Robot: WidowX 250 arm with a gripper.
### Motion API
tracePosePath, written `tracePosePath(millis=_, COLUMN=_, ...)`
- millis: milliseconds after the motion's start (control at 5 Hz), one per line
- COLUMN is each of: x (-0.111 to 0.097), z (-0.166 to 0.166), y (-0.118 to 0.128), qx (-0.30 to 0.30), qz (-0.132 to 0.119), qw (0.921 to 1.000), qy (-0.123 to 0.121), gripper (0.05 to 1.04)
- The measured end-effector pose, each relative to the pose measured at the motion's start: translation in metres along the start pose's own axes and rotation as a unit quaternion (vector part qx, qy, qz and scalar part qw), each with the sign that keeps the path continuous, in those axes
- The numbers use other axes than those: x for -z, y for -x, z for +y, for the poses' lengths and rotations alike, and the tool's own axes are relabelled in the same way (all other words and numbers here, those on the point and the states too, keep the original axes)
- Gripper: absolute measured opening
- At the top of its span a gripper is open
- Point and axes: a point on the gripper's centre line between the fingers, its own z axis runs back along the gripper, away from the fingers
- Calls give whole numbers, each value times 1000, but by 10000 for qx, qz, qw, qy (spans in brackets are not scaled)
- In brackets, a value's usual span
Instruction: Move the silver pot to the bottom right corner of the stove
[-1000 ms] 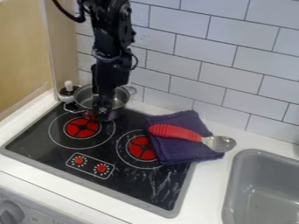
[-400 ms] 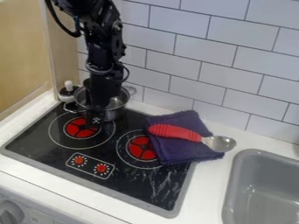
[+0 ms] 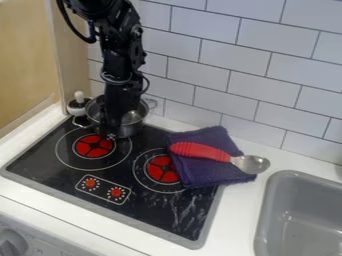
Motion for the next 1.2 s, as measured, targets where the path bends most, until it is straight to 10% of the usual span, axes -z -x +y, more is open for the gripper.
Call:
tracePosePath(millis=600, x=-3, z=-4, y=-2, qx=52, qz=-83, qw=9999, qy=-93, gripper=81)
tracePosePath(millis=1200, x=-69, z=-24, y=13, qx=-98, qz=-655, qw=9948, qy=-771, gripper=55)
